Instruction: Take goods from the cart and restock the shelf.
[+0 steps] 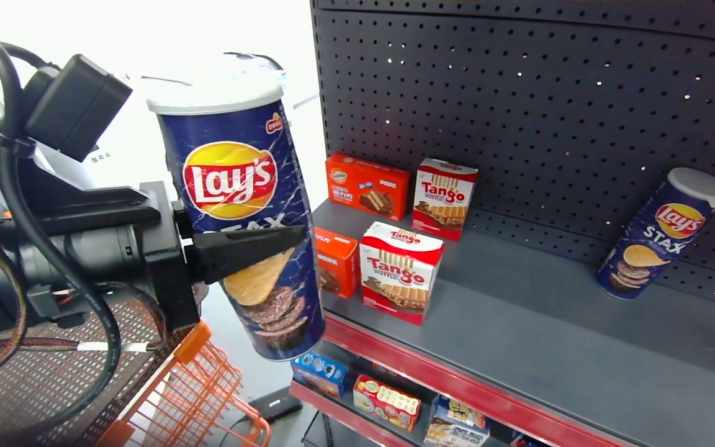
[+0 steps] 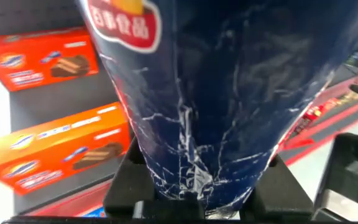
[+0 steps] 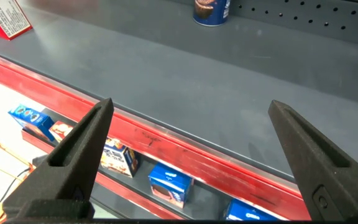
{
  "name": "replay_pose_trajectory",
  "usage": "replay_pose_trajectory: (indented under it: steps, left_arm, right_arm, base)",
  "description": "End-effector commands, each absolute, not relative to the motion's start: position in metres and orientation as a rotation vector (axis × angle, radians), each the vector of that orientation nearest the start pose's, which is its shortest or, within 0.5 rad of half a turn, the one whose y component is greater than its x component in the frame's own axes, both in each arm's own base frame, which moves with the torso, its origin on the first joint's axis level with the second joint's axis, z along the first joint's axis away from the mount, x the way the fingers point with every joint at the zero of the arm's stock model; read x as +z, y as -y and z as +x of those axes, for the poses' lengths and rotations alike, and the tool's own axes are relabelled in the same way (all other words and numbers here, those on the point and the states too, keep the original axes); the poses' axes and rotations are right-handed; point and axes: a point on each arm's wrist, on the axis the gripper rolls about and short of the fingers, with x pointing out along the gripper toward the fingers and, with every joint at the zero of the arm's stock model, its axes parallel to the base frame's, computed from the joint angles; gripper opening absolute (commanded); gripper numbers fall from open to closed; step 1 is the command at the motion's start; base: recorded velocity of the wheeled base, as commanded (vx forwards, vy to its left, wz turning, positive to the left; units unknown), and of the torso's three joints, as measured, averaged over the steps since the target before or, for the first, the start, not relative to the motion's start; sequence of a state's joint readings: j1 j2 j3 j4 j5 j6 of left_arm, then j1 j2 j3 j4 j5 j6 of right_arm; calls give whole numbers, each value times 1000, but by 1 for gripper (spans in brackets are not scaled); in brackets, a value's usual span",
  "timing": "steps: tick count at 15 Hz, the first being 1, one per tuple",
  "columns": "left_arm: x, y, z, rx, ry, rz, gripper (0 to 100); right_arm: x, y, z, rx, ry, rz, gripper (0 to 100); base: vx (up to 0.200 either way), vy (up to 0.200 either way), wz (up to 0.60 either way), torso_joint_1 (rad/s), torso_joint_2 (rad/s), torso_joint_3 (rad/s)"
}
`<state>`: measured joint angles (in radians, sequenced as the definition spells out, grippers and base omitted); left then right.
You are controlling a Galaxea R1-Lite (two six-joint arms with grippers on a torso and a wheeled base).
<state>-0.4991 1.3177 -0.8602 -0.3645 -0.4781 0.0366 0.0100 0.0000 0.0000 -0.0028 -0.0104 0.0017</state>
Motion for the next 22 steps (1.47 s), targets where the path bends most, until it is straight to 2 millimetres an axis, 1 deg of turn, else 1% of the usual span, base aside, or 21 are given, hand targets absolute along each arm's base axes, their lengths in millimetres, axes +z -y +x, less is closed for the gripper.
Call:
replay_pose_trajectory:
  steps: [1,7,12,22]
  left_arm:
    - [266,117,187,-1006,-104,36,0]
    - [268,118,184,-1070,-91,34,0]
    - [271,119,184,-1072,-62,35,0]
    - [271,117,185,-1065,-63,33,0]
  right_arm:
    - [76,0,-23,2,3,2,100]
    - [76,0,-23,2,3,3,100]
    - [76,0,-23,2,3,3,100]
    - [76,0,-23,2,3,3,100]
  base:
    - [0,0,0,0,0,0]
    - [0,0,0,0,0,0]
    - [0,0,0,0,0,0]
    - [0,0,-600,1,1,2]
